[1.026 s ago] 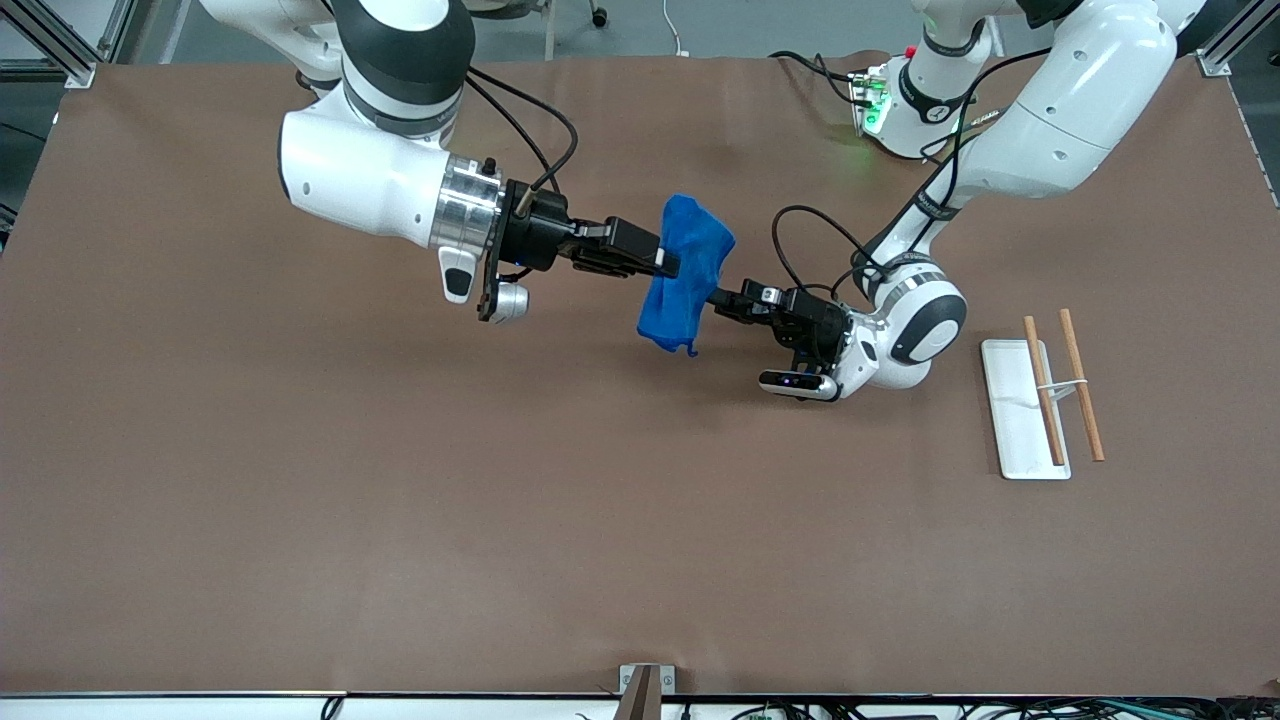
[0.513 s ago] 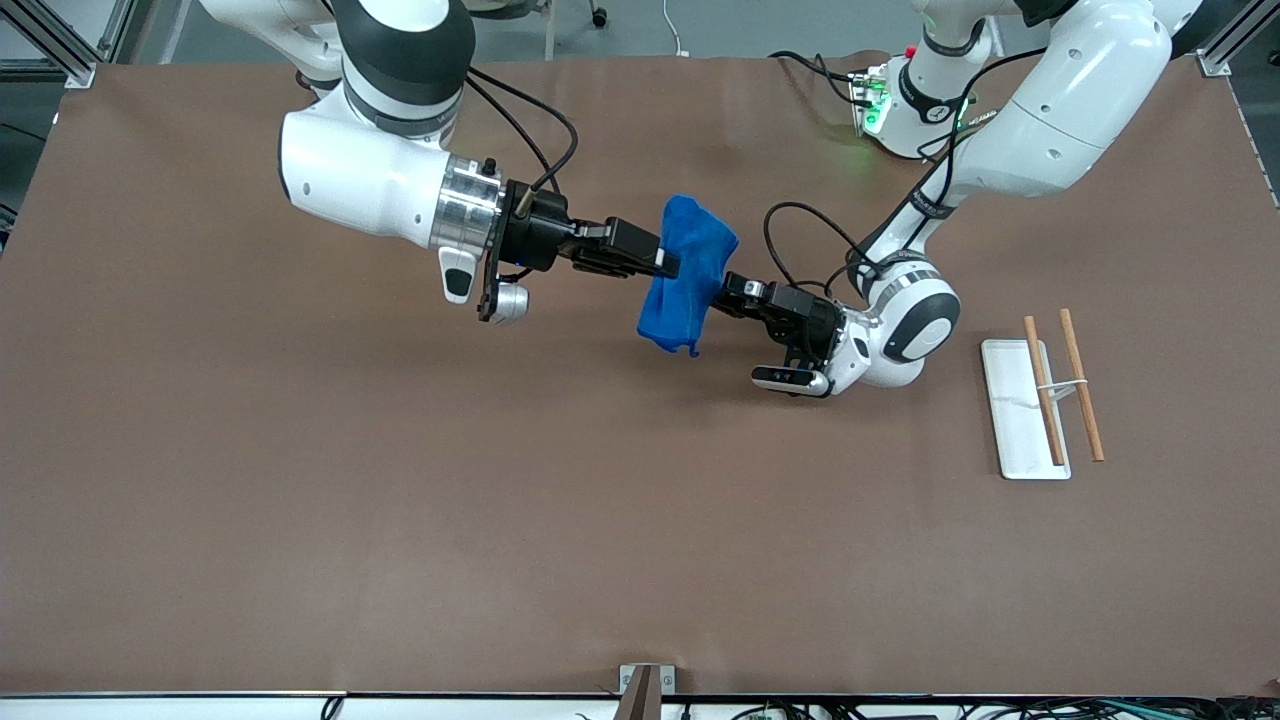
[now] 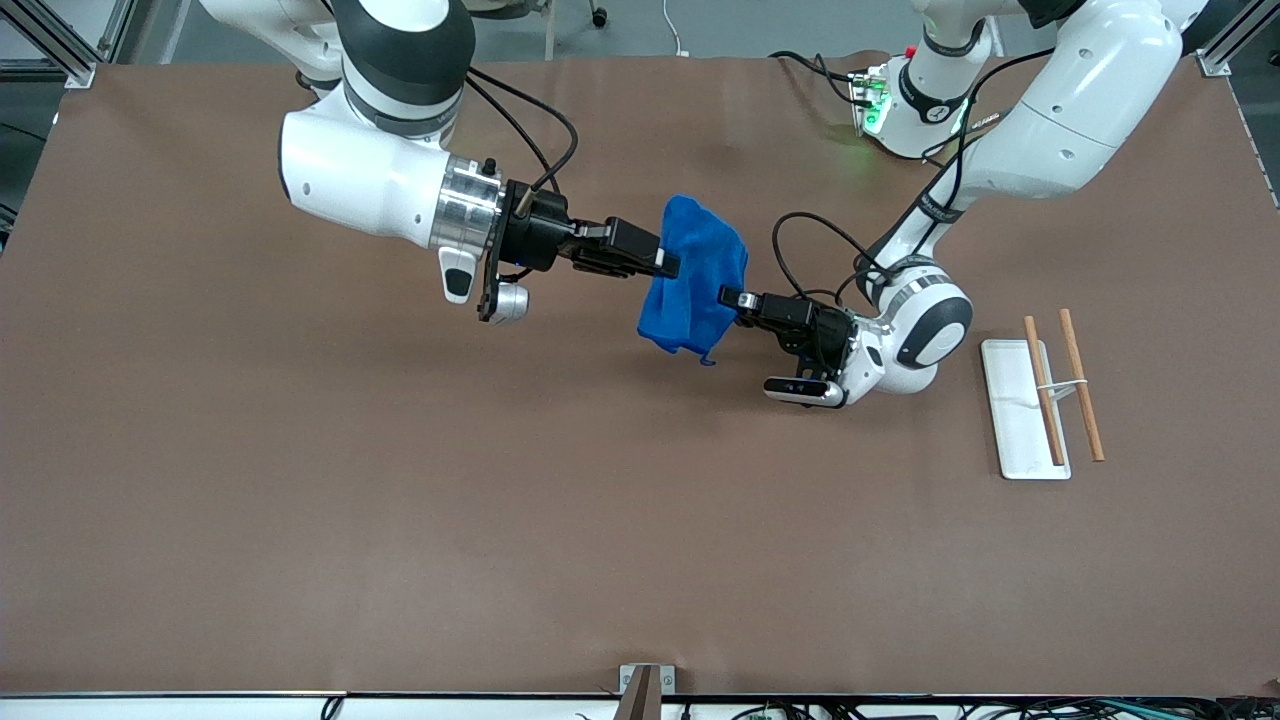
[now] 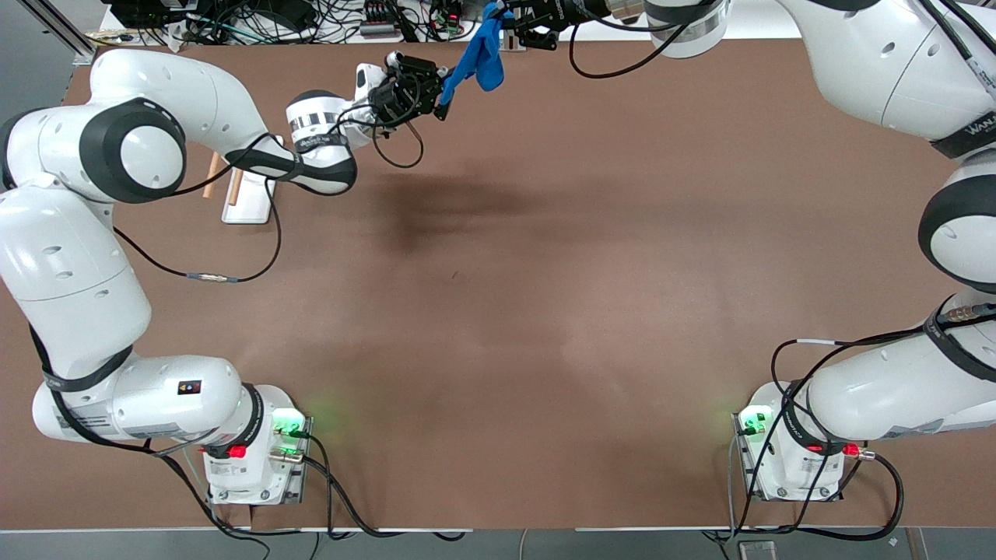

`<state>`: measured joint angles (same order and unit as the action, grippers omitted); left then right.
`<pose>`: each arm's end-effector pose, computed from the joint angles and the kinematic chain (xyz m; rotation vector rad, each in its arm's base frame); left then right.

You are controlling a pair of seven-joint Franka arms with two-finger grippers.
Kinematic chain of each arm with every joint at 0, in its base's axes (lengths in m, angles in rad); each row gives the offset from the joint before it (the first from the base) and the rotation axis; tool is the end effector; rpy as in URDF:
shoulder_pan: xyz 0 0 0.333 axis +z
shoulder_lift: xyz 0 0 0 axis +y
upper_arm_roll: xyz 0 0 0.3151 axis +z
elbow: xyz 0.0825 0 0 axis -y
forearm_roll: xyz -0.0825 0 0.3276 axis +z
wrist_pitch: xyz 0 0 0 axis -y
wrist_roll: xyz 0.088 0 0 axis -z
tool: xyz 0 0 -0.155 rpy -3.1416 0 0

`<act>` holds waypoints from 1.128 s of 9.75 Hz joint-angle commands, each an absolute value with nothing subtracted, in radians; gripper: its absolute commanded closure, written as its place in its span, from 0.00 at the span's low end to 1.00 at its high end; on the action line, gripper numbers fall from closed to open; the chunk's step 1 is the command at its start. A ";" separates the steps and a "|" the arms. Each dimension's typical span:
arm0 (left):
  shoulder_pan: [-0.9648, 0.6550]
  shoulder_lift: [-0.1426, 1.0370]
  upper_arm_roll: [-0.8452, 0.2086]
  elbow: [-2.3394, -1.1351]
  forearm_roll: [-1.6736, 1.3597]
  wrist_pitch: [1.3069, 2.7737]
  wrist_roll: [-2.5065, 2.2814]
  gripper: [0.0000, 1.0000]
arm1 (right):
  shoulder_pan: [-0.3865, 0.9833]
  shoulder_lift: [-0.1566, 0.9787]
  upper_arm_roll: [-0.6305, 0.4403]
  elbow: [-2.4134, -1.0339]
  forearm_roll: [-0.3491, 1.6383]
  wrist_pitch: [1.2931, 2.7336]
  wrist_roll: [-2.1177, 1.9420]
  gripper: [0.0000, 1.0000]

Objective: Right arm passes towel to left arm to hang
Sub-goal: 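Open the right gripper and withdraw it while the left gripper pulls the towel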

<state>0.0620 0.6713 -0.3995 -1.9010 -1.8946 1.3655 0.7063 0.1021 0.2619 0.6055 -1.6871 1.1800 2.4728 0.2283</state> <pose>0.5224 -0.3063 0.3429 0.9773 0.0995 -0.3497 0.5016 0.4104 0.5280 -1.9385 0.3659 0.0944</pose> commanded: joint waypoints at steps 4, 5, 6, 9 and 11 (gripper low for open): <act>0.063 0.669 -0.330 -1.748 -1.820 1.453 0.522 1.00 | 0.013 0.236 0.603 -1.744 1.101 2.342 0.216 0.00; 0.074 0.654 -0.324 -1.711 -1.786 1.471 0.438 1.00 | -0.039 0.209 0.601 -1.773 0.998 2.256 0.221 0.00; 0.090 0.634 -0.316 -1.672 -1.719 1.511 0.358 1.00 | -0.081 0.168 0.586 -1.796 0.882 2.162 0.235 0.00; 0.109 0.548 -0.304 -1.651 -1.460 1.664 0.162 1.00 | -0.090 0.069 0.426 -1.816 0.440 1.989 0.324 0.00; 0.109 0.491 -0.304 -1.593 -1.187 1.748 -0.053 1.00 | -0.087 0.016 0.303 -1.810 0.254 1.903 0.321 0.00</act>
